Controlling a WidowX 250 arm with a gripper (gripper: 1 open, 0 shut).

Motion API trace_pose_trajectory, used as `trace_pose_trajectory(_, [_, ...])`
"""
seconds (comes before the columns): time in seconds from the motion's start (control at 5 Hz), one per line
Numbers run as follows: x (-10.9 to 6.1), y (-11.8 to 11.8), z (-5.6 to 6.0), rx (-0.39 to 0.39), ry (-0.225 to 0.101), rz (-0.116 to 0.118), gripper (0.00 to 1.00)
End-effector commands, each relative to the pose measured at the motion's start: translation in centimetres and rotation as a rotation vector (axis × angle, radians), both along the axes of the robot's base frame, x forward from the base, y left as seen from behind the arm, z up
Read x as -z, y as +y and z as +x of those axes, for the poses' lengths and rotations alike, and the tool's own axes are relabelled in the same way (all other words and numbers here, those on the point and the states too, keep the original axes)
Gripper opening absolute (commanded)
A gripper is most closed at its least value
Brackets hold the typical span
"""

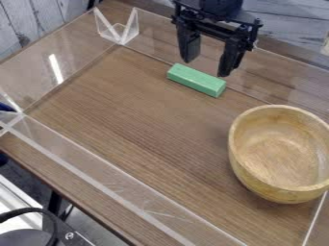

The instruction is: Put the green block in the brown bowl

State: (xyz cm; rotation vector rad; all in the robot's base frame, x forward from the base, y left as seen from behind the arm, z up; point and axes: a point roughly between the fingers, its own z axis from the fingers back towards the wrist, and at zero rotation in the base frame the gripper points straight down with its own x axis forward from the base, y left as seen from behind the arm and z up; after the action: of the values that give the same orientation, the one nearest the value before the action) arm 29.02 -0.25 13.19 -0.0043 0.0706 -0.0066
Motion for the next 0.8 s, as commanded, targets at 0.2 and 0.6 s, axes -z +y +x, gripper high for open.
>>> trace_pose_trajectory(0.2, [0.1,-0.1,-6.1,0.017,0.022,0.004,1.00])
trace_pose_trajectory(0.6, [-0.2,-3.0,-5.4,0.048,0.010,-0.004,1.00])
